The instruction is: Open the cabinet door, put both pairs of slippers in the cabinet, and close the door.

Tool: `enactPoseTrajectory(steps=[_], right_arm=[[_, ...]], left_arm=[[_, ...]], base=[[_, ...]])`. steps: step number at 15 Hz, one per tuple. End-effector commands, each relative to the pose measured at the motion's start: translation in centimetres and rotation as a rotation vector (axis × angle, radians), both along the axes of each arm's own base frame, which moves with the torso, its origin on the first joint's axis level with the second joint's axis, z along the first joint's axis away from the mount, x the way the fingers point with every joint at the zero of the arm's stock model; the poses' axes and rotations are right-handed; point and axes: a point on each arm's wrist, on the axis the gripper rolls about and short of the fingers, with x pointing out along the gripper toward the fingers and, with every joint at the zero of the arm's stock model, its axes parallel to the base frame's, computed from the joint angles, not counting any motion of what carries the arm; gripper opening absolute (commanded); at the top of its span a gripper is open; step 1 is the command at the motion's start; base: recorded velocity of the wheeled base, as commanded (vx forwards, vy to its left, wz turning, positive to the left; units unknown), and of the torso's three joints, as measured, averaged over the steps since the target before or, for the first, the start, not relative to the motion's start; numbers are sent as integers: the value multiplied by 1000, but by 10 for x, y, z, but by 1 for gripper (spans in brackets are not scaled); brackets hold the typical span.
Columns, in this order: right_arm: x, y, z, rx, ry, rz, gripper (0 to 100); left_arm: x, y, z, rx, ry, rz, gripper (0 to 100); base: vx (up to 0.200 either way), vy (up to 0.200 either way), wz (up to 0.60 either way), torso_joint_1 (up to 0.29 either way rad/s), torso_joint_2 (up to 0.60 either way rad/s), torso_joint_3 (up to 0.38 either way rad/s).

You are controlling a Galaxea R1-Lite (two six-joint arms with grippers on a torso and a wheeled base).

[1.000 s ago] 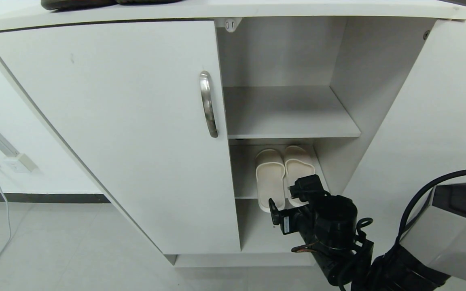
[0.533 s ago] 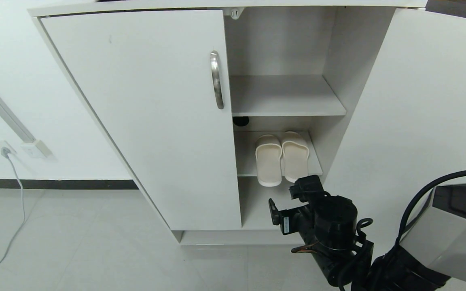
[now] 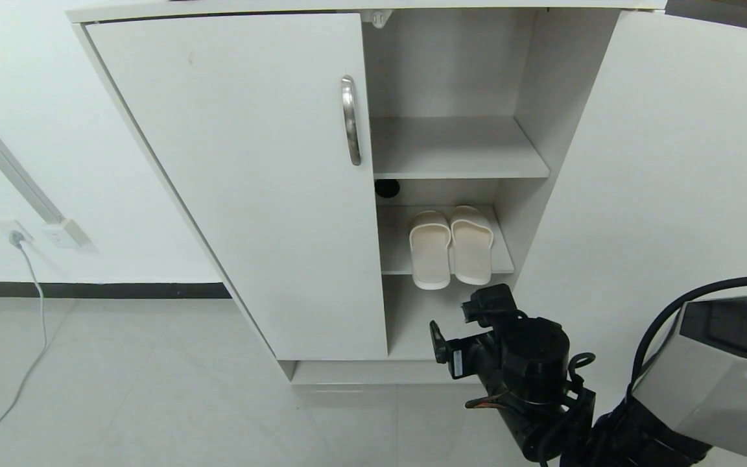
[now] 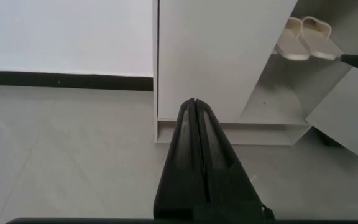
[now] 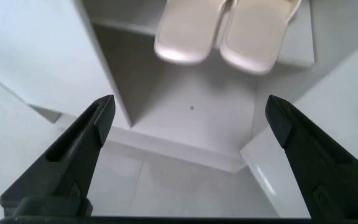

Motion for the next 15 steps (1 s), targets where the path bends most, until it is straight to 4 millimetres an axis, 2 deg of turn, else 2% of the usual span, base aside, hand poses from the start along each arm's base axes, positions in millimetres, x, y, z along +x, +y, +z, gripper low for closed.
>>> enactPoseTrajectory(steps=[1,10,15], right_arm=[[0,0,-4,-8,8,1,100],[0,0,-4,-10,7,1,100],[1,0,-4,-10,7,-1,100]], left_arm=[[0,0,0,0,2,0,0],[0,0,0,0,3,-1,0],[0,0,0,0,2,-1,0]], base=[[0,0,0,0,0,0],[0,0,0,0,0,0],[0,0,0,4,2,158]])
